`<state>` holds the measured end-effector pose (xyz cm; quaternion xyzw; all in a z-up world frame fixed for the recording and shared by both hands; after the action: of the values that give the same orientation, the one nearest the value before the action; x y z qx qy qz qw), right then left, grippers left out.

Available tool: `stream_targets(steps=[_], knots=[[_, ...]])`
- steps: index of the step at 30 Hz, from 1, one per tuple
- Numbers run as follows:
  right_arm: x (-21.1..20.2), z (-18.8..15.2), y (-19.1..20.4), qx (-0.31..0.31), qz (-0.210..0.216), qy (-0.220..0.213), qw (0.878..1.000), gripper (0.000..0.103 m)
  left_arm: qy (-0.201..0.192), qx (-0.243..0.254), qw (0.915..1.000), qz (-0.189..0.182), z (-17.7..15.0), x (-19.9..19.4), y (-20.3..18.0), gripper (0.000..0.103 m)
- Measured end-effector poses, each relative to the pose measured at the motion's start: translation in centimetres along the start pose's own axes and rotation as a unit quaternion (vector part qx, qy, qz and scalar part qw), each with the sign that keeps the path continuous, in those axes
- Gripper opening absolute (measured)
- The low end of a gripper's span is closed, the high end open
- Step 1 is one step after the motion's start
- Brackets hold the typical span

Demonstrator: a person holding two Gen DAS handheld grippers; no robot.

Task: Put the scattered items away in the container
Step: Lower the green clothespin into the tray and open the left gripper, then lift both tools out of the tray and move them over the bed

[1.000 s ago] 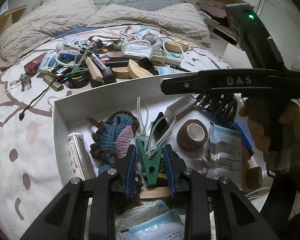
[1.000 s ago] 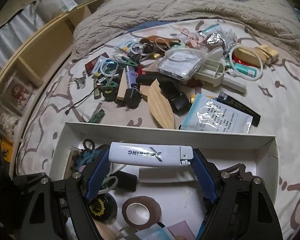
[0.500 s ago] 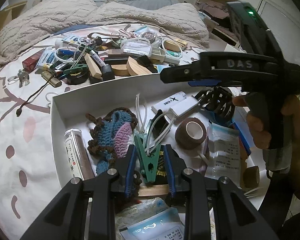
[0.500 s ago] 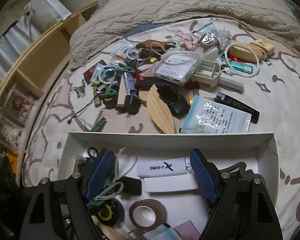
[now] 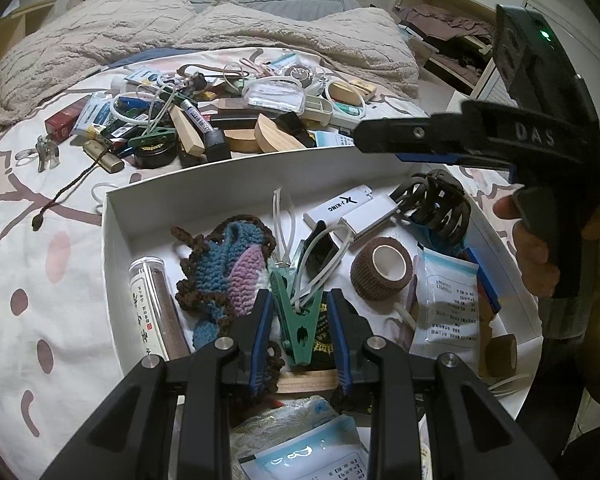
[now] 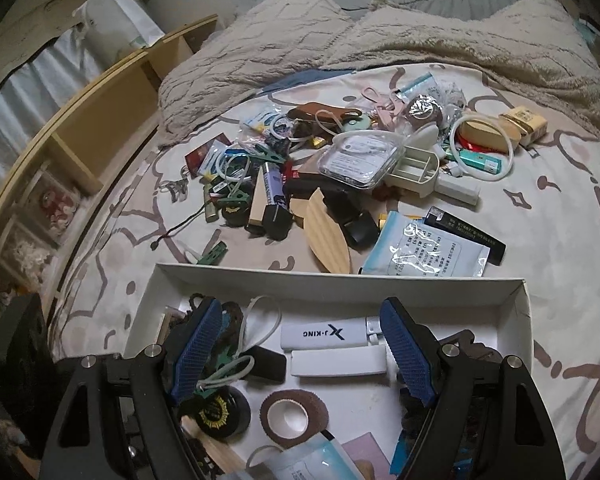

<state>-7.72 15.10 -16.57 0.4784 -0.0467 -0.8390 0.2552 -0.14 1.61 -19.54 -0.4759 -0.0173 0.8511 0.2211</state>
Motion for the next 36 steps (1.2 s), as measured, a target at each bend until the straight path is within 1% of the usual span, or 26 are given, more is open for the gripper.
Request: stream_targets(steps=[8, 19, 20, 21, 22, 23, 26, 27, 28, 29, 30, 31, 34, 35, 36], knots=[[-1.5, -0.9, -0.1, -0.014, -0.006, -0.023, 1.000, 0.081, -0.002, 0.002, 1.0000, 0.004, 0.0, -0.1, 0.0, 0.028], [-3.7, -2.7, -1.5, -0.022, -0.039, -0.049, 0.998, 0.081, -0.019, 0.007, 0.9996, 0.018, 0.4, -0.7, 0.0, 0.028], [-3.8, -2.8, -1.7, -0.020, -0.041, -0.051, 0.998, 0.081, -0.020, 0.008, 0.9996, 0.019, 0.4, -0.7, 0.0, 0.032], [-3.9, -3.0, -1.8, -0.018, -0.041, -0.052, 0.998, 0.081, -0.023, 0.009, 0.9995, 0.021, 0.5, -0.8, -0.1, 0.042], [-4.1, -3.2, -1.9, -0.017, -0.042, -0.054, 0.997, 0.081, -0.026, 0.010, 0.9994, 0.022, 0.5, -1.0, -0.1, 0.047], [-4.2, -3.3, -2.1, -0.017, -0.045, -0.056, 0.997, 0.081, -0.030, 0.010, 0.9993, 0.022, 0.6, -1.1, -0.1, 0.050], [-4.5, -3.7, -2.3, -0.020, -0.055, -0.061, 0.996, 0.081, -0.042, 0.012, 0.9988, 0.020, 0.8, -1.6, -0.1, 0.052], [-4.6, -3.8, -2.3, -0.021, -0.057, -0.062, 0.996, 0.081, -0.047, 0.012, 0.9986, 0.022, 0.9, -1.7, -0.1, 0.059], [-4.7, -3.9, -2.4, -0.023, -0.059, -0.063, 0.996, 0.082, -0.051, 0.010, 0.9983, 0.024, 1.0, -1.9, 0.0, 0.063], [-4.7, -4.0, -2.4, -0.025, -0.062, -0.065, 0.996, 0.084, -0.057, 0.006, 0.9980, 0.025, 1.1, -2.1, 0.0, 0.070], [-4.8, -4.1, -2.4, -0.026, -0.067, -0.068, 0.995, 0.090, -0.063, 0.002, 0.9977, 0.025, 1.2, -2.3, 0.2, 0.073], [-4.9, -4.1, -2.5, -0.028, -0.074, -0.073, 0.994, 0.095, -0.066, -0.002, 0.9975, 0.024, 1.3, -2.4, 0.2, 0.074], [-5.2, -4.2, -2.5, -0.036, -0.089, -0.085, 0.992, 0.096, -0.077, -0.011, 0.9966, 0.028, 1.5, -2.8, 0.6, 0.081], [-5.3, -4.2, -2.6, -0.036, -0.092, -0.088, 0.991, 0.099, -0.080, -0.012, 0.9963, 0.030, 1.6, -2.8, 0.7, 0.086], [-5.3, -4.2, -2.6, -0.037, -0.094, -0.091, 0.991, 0.103, -0.083, -0.014, 0.9959, 0.033, 1.6, -2.9, 0.8, 0.090]])
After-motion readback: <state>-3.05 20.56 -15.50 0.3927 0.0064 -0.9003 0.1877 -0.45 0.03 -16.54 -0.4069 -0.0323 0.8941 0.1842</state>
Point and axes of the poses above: each gripper's, at about its wrist camera, not at the fingertips, and x roughly the way its jaws point, y to its left, z to its top, the point moved 4 cm from there along x, roughly the way its jaws point, and after that the axes turned 1 degree about y, right-handed, at the moved point
